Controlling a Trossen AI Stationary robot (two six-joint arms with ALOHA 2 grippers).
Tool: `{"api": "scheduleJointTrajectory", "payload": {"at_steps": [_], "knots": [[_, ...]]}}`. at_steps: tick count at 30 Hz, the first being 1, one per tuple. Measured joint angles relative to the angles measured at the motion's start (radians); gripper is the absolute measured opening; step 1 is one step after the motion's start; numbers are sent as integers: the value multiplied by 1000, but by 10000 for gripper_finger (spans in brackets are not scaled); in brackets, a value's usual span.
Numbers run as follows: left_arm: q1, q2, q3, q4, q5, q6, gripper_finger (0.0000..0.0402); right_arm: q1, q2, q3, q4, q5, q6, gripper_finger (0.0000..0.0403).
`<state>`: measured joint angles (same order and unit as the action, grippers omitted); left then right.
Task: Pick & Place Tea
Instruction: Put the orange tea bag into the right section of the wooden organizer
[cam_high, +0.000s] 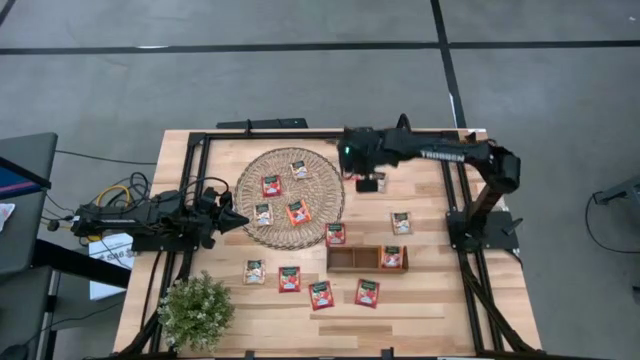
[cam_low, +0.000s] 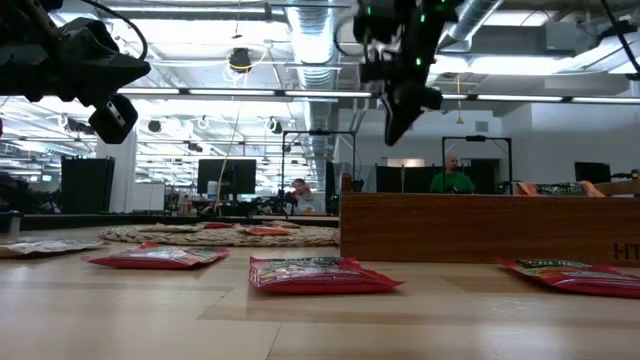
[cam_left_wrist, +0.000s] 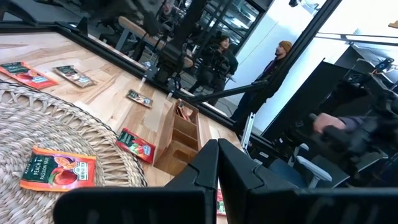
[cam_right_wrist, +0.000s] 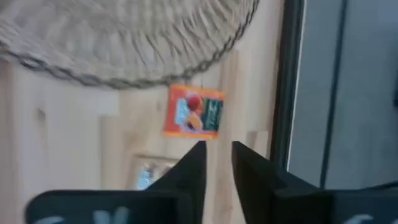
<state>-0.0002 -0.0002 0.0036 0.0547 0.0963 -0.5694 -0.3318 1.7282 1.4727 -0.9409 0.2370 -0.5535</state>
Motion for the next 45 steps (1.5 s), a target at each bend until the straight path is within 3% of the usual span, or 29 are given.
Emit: {"api": "scheduleJointTrajectory", "payload": {"at_steps": [6,11,21,35,45], "knots": [[0,0,0,2,0,0,0,-136,50,-1,20,-149,-159,142],[0,0,0,5,-3,-1,0,-188,113,0,59,-177,-227,172],[0,0,0,7,-45,-1,0,-201,282,115,52,-224,-212,172],[0,0,0,7,-56,-3,0,-274,515,435,-243,-346,-103,175],[0,0,0,7,-80,-3,0,-318,613,513,-353,-447,-10,175]]}}
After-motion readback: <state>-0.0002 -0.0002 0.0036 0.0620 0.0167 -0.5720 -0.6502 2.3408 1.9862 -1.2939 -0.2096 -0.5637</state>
